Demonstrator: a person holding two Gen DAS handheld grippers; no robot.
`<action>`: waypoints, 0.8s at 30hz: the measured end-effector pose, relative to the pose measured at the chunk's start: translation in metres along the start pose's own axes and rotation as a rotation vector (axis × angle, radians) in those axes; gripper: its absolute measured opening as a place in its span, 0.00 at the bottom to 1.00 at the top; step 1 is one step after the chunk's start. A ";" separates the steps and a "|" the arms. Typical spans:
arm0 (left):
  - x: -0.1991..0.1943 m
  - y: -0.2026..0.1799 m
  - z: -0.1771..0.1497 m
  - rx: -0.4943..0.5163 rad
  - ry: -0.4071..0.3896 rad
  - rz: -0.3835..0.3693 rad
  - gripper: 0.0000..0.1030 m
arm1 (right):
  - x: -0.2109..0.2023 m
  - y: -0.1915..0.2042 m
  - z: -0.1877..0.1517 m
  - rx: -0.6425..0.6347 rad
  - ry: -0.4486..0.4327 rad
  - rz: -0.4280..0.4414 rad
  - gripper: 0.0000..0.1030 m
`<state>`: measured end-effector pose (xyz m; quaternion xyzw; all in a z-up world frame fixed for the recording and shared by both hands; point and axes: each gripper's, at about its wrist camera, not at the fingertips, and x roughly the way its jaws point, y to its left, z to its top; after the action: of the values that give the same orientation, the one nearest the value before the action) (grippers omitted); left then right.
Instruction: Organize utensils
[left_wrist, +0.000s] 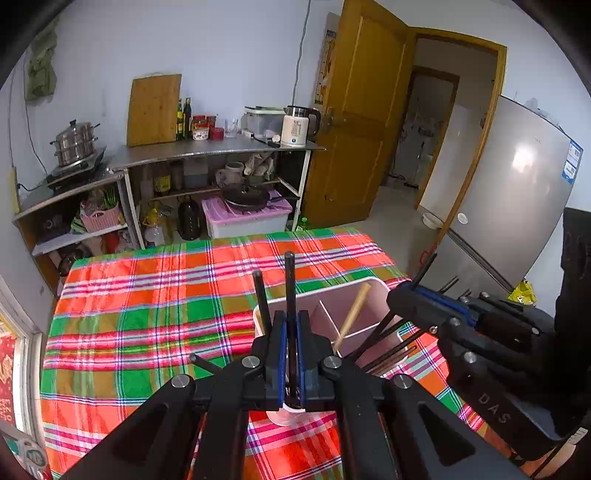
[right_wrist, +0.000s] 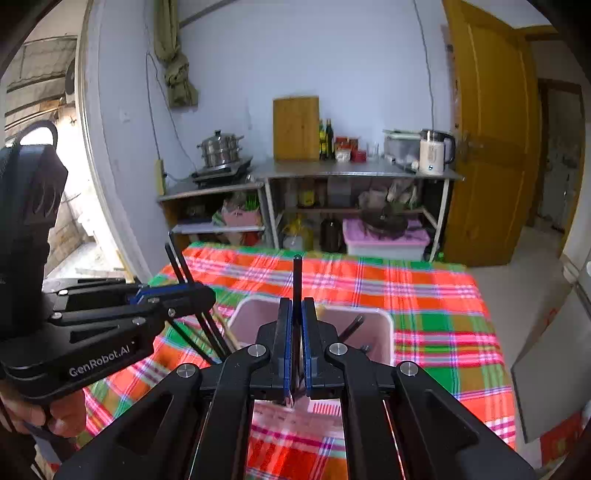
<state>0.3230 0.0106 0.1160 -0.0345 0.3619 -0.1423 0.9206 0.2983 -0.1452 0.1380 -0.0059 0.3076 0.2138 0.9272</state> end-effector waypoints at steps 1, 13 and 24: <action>0.002 0.001 -0.002 -0.003 0.005 0.002 0.05 | 0.000 -0.001 -0.002 0.003 -0.002 -0.002 0.04; -0.034 0.003 0.002 -0.020 -0.072 0.015 0.07 | -0.027 -0.002 0.005 0.013 -0.044 0.019 0.05; -0.090 -0.012 -0.022 -0.024 -0.146 0.031 0.11 | -0.083 0.000 -0.005 0.034 -0.119 0.018 0.09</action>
<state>0.2430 0.0260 0.1606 -0.0503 0.2959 -0.1207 0.9462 0.2354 -0.1781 0.1813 0.0251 0.2554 0.2169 0.9418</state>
